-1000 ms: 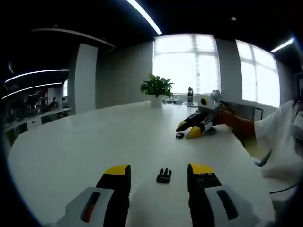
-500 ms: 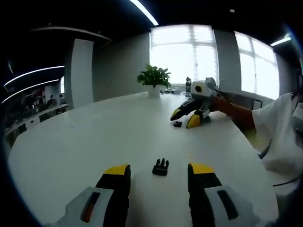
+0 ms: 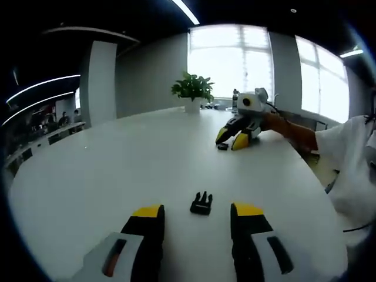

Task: Snap the two parts of the plastic buckle together until the buckle closes and remains connected.

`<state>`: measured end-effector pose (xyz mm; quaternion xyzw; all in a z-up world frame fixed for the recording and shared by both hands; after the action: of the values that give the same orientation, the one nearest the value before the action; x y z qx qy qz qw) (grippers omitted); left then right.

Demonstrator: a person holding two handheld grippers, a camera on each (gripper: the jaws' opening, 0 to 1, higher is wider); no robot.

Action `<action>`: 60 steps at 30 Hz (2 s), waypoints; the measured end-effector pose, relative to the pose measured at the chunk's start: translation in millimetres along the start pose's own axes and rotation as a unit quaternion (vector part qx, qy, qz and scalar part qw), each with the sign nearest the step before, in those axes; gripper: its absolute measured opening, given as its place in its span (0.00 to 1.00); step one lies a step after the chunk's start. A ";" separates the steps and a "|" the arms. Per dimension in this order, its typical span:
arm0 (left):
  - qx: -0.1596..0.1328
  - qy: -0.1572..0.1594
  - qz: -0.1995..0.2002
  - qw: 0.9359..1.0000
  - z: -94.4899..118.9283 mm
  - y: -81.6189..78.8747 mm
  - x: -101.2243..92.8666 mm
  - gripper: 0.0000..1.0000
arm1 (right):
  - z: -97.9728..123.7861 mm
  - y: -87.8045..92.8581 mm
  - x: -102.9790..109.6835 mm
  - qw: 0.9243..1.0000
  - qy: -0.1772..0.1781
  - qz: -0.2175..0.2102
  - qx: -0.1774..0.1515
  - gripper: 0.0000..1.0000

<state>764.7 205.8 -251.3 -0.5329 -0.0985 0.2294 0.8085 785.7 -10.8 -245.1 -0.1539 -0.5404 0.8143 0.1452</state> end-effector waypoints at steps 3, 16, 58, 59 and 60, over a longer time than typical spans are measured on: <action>-0.001 0.000 0.000 1.000 0.0 -1.5 1.1 0.41 | -0.4 0.4 -1.6 1.000 -0.003 -0.001 -0.001 0.23; -0.005 0.004 -0.004 1.000 -4.0 -2.6 1.1 0.27 | -1.2 0.3 0.9 0.999 -0.028 0.018 -0.006 0.16; -0.041 0.058 0.011 0.997 -14.8 -38.8 -5.8 0.12 | -38.0 -56.3 23.6 0.991 -0.093 0.040 -0.088 0.13; -0.046 0.065 0.010 0.997 -16.2 -43.5 -6.7 0.12 | -40.6 -59.2 23.4 0.990 -0.097 0.042 -0.090 0.13; -0.052 0.069 0.012 0.996 -17.3 -47.2 -7.0 0.12 | -43.7 -63.2 23.7 0.989 -0.102 0.043 -0.095 0.13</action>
<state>778.1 173.0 -215.1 -0.5895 -0.0477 0.1965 0.7820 786.4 58.9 -205.1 -0.1062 -0.6205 0.7760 0.0382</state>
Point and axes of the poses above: the point that each gripper's makers call its tool centre point, and the gripper's own axes: z roughly backward along the fingers, x roughly to its left, y roughly out of its underside, the point moved 2 cm from there along z, roughly backward along the fingers, and after that the axes turned 2 degrees about z, right-handed, at the moved point
